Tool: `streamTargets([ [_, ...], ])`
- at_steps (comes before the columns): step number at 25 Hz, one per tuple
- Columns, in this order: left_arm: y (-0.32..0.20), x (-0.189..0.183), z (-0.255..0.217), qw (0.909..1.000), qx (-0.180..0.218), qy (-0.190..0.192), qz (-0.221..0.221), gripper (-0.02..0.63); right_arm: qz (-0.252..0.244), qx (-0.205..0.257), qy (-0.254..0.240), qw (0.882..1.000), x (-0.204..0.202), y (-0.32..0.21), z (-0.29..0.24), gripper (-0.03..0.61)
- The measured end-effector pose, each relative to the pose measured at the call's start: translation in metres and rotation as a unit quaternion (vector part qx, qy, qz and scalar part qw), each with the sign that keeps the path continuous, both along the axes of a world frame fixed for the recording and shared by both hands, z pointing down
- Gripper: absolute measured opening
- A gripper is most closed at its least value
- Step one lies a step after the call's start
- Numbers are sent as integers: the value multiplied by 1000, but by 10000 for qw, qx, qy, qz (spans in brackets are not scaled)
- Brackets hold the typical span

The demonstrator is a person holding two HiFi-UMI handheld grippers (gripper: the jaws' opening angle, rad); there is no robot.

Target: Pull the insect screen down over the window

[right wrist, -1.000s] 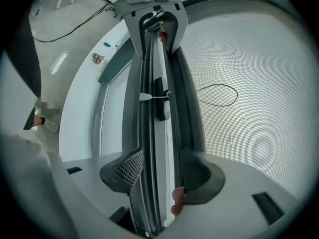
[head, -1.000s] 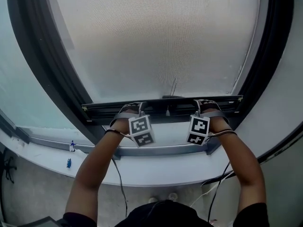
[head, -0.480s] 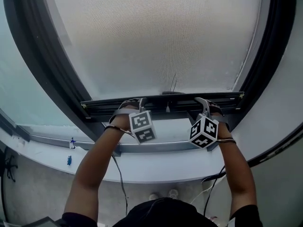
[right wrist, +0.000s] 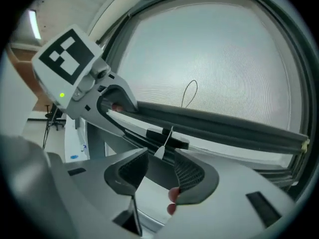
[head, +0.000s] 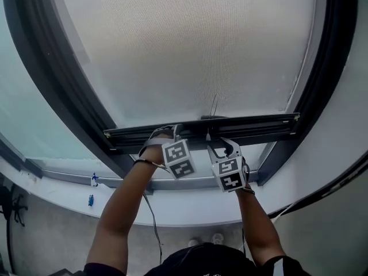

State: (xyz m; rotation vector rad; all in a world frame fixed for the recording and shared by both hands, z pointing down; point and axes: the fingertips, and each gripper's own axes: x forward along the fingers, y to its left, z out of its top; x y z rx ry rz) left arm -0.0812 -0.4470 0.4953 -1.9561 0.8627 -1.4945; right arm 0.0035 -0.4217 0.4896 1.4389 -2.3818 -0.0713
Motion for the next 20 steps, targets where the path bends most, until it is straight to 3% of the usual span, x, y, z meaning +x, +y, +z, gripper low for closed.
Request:
streamTargets([
  [5,1,0,0,9999,-137,4,-44,225,277,-310,-428,9982,-4,-22,10,144],
  [16,1,1,0,9996,-252,-68,-86,225,266,-522,-291,9979,-18,-42,20,112],
  [20,1,0,0,9995,-287,-148,-42,225,315,-530,-284,9977,-16,-44,20,71],
])
